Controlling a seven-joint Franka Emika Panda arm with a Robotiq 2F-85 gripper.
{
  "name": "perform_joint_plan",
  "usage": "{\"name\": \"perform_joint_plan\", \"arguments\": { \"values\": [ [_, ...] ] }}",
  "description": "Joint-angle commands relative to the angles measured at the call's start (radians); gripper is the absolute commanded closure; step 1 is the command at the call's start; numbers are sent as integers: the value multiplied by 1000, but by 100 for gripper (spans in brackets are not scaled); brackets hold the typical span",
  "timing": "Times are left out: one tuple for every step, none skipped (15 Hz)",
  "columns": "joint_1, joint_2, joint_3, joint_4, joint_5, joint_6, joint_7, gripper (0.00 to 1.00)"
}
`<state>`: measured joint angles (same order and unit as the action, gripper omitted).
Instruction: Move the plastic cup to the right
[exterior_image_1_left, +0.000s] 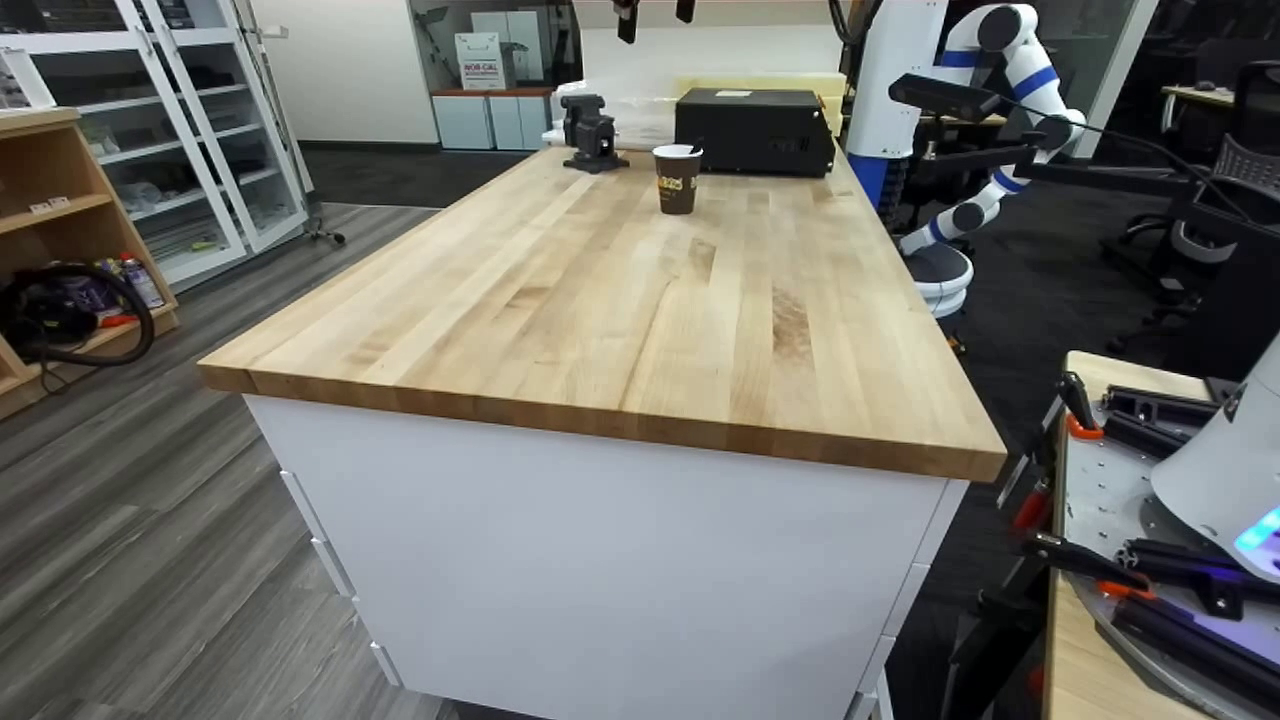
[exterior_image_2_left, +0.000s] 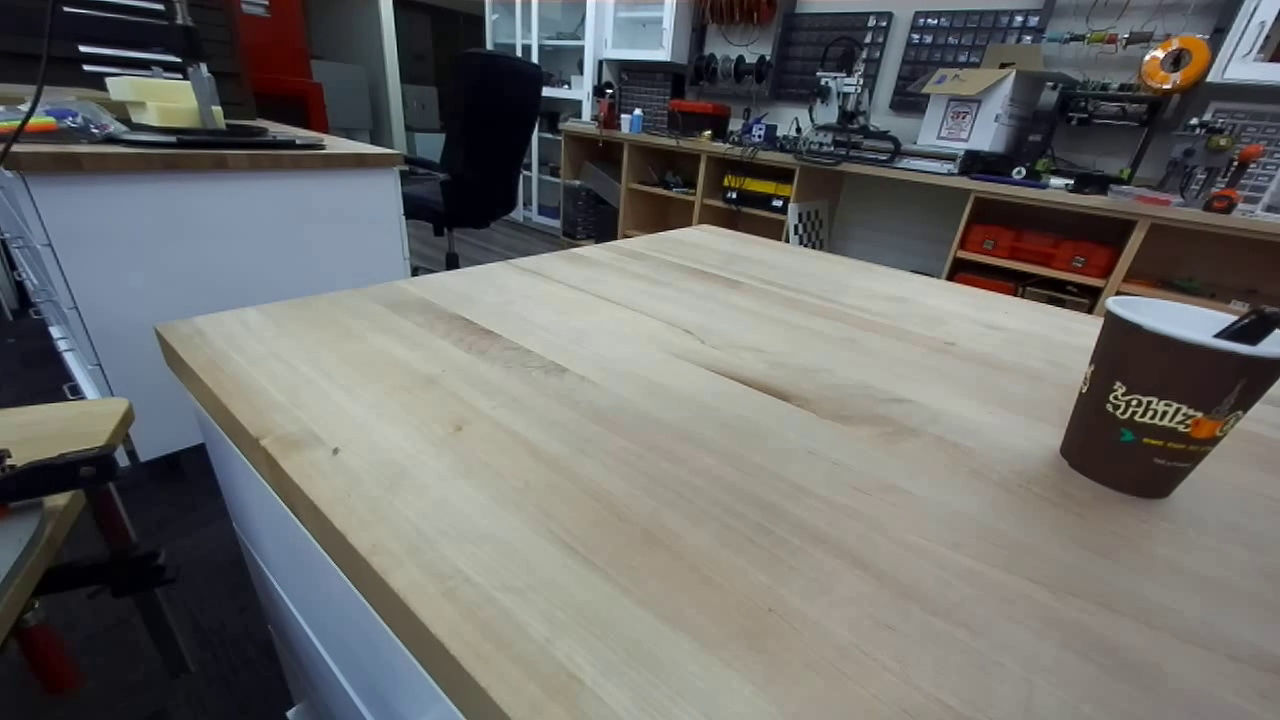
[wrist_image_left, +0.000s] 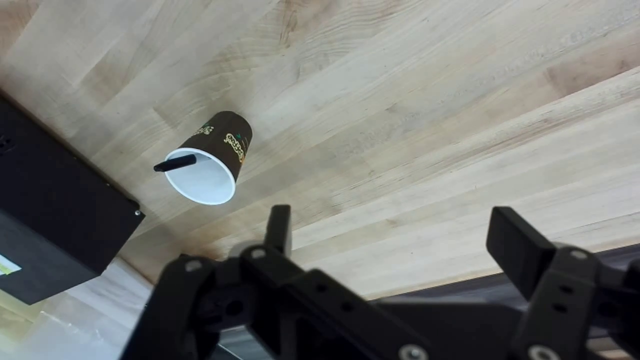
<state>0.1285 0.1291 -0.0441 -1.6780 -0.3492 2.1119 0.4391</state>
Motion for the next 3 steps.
{"name": "perform_joint_plan", "arguments": {
  "values": [
    [-17, 1, 18, 4, -2, -4, 0, 0],
    [-17, 1, 18, 4, -2, -4, 0, 0],
    [-17, 1, 18, 4, -2, -4, 0, 0]
  ]
}}
